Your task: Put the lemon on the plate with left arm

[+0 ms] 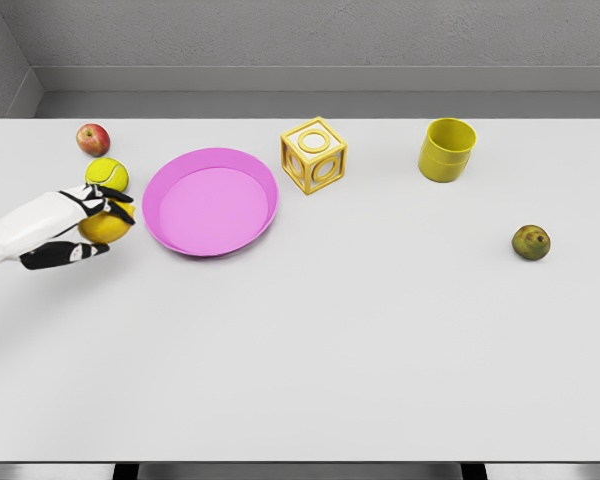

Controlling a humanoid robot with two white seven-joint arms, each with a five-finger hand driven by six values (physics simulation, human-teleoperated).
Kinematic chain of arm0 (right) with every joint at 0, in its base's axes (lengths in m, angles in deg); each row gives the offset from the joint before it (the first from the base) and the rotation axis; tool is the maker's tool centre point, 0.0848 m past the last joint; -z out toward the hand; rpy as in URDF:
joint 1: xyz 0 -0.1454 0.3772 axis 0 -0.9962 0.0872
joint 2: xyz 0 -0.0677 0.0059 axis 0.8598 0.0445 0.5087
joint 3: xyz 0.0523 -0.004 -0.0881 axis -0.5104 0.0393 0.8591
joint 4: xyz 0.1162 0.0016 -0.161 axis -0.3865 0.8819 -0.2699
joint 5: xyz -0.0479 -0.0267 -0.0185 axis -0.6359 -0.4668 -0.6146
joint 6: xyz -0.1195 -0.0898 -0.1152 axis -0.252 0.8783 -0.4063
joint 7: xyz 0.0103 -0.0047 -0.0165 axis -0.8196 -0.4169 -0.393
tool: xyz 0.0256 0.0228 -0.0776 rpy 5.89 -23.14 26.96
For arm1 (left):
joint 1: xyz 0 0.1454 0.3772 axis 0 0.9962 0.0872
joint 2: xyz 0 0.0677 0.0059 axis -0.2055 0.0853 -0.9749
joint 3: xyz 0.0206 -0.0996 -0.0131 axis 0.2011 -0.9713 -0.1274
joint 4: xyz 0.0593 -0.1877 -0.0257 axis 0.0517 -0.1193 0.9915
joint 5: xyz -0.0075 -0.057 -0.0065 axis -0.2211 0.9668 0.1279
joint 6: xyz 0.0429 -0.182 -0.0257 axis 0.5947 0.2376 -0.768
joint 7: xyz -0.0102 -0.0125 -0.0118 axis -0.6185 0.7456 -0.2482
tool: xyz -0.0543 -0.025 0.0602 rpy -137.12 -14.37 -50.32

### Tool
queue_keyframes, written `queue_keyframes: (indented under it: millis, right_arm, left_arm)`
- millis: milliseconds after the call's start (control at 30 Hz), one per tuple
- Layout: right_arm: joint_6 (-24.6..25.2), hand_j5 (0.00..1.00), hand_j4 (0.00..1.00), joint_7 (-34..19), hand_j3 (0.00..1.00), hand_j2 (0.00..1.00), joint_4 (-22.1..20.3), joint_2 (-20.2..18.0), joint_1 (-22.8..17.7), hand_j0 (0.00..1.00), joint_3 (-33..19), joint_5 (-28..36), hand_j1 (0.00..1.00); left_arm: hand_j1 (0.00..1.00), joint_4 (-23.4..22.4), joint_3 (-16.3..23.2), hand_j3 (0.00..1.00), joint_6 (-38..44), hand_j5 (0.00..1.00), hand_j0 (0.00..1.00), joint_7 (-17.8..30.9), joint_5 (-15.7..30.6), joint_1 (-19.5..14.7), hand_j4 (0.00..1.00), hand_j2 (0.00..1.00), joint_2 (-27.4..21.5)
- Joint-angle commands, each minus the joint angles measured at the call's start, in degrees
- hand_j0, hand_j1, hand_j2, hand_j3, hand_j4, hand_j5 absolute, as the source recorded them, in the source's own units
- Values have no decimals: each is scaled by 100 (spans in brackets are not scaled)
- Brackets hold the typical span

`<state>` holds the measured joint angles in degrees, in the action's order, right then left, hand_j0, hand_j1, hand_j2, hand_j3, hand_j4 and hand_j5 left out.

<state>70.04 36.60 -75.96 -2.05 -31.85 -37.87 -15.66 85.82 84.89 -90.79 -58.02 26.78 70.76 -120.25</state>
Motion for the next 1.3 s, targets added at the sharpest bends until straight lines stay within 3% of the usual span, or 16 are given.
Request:
queue_keyframes:
  millis: [0, 267, 433, 1067, 1100, 1133, 1167, 1267]
  right_arm:
    - [0, 100, 100, 0, 100, 100, 0, 0, 0, 100, -1, 1, 100]
    - [0, 100, 100, 0, 100, 100, 0, 0, 0, 100, -1, 1, 100]
    - [0, 100, 100, 0, 100, 100, 0, 0, 0, 100, -1, 1, 100]
    - [0, 100, 100, 0, 100, 100, 0, 0, 0, 100, -1, 1, 100]
    - [0, 100, 100, 0, 100, 100, 0, 0, 0, 100, -1, 1, 100]
    - [0, 100, 100, 0, 100, 100, 0, 0, 0, 100, -1, 1, 100]
    - [0, 100, 100, 0, 100, 100, 0, 0, 0, 100, -1, 1, 100]
    - [0, 100, 100, 0, 100, 100, 0, 0, 0, 100, -1, 1, 100]
  left_arm:
    - [51, 2, 33, 51, 12, 51, 51, -1, 38, 0, 51, 51, 124]
    - [51, 2, 103, 51, 12, 51, 51, 16, -243, -202, 51, 51, 484]
    - [51, -16, 411, 51, 12, 51, 51, 16, -507, -466, 51, 51, 730]
    - [53, -77, 516, 53, 12, 53, 53, 16, -771, -782, 53, 53, 1205]
    - [54, -86, 516, 54, 12, 54, 54, 16, -779, -791, 54, 54, 1240]
    - [83, -86, 516, 83, 12, 83, 83, -36, -744, -791, 83, 83, 1284]
    - [99, -77, 516, 99, 12, 99, 99, -36, -709, -791, 99, 99, 1336]
    - [100, -77, 516, 100, 12, 100, 100, -36, -762, -870, 100, 100, 1398]
